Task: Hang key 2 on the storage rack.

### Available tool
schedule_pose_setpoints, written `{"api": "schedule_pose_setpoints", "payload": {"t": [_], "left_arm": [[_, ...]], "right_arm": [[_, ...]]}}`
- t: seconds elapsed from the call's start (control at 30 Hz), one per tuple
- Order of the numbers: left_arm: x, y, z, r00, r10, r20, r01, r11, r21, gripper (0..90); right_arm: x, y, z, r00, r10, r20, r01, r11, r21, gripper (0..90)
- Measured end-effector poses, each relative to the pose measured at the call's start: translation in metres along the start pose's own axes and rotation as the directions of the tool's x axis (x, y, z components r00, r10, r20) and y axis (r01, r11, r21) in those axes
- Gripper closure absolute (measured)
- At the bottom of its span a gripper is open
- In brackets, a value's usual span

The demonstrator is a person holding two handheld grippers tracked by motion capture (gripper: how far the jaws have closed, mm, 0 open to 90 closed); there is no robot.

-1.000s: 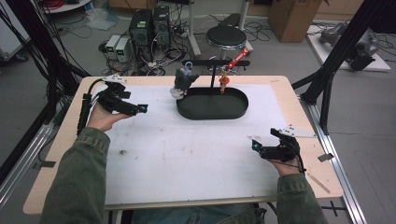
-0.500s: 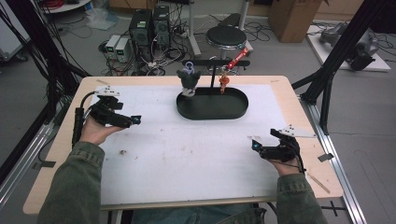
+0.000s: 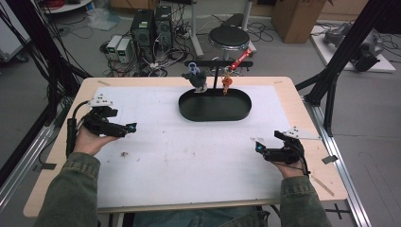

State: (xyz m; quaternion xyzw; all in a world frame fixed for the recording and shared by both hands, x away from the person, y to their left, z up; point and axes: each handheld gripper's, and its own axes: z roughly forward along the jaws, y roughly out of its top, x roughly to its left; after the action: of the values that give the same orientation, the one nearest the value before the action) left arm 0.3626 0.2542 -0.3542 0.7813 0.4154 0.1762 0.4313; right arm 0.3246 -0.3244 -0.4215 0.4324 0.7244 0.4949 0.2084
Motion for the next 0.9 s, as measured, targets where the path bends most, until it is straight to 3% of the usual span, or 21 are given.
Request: {"api": "schedule_pose_setpoints", "payload": {"t": [0.13, 0.27, 0.9], "left_arm": [[0.003, -0.01, -0.004, 0.9997, -0.018, -0.015, 0.018, 0.9998, -0.001, 1.7], [0.004, -0.021, -0.01, 0.9986, -0.052, -0.01, 0.051, 0.9979, -0.04, 1.7], [0.011, -0.071, -0.044, 0.9924, -0.117, -0.038, 0.112, 0.9877, -0.108, 1.7]], "right_arm": [[0.001, 0.0, 0.0, 1.0, 0.004, 0.002, -0.004, 1.0, 0.006, 0.6], [0.001, 0.0, 0.0, 1.0, 0.003, 0.003, -0.003, 1.0, 0.007, 0.6], [0.001, -0.001, 0.0, 0.9999, -0.001, 0.012, 0.001, 1.0, 0.018, 0.6]]}}
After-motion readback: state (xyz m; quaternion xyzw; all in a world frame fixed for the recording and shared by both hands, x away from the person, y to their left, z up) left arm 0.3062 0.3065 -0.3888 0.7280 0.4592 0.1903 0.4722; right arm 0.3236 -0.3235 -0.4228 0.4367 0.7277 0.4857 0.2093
